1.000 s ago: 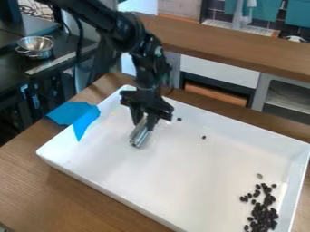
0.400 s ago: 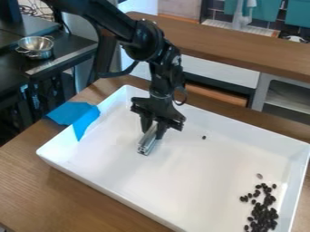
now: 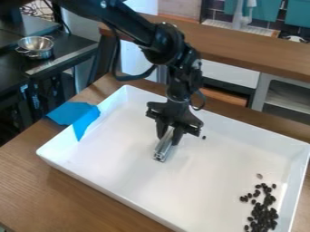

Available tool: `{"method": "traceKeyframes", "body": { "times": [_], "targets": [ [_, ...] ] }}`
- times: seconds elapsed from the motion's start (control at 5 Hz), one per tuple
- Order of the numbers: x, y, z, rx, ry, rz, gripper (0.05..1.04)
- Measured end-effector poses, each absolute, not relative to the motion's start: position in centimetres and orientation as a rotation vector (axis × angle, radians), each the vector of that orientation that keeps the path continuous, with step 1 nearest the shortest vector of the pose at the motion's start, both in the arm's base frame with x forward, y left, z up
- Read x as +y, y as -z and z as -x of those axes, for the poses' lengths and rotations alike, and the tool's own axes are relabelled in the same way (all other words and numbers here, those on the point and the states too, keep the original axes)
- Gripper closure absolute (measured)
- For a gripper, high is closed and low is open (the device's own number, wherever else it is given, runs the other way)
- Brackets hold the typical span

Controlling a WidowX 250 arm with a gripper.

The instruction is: Sweep into pile

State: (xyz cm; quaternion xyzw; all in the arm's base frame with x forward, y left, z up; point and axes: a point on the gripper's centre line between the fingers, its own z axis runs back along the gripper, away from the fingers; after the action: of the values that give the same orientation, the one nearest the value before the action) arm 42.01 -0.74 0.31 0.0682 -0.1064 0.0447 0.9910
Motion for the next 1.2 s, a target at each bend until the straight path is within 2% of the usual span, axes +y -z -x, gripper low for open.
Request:
{"method": "traceKeyframes", "body": {
  "times": [0.4, 0.8, 1.2],
  "targets": [
    [-4.1, -0.4, -41.9, -0.221, -0.055, -0.115, 0.723],
    [-7.1, 0.1, -40.1, -0.212, 0.029, -0.085, 0.723],
    [-10.3, 0.0, -38.8, -0.241, 0.183, 0.011, 0.723]
  ]
}}
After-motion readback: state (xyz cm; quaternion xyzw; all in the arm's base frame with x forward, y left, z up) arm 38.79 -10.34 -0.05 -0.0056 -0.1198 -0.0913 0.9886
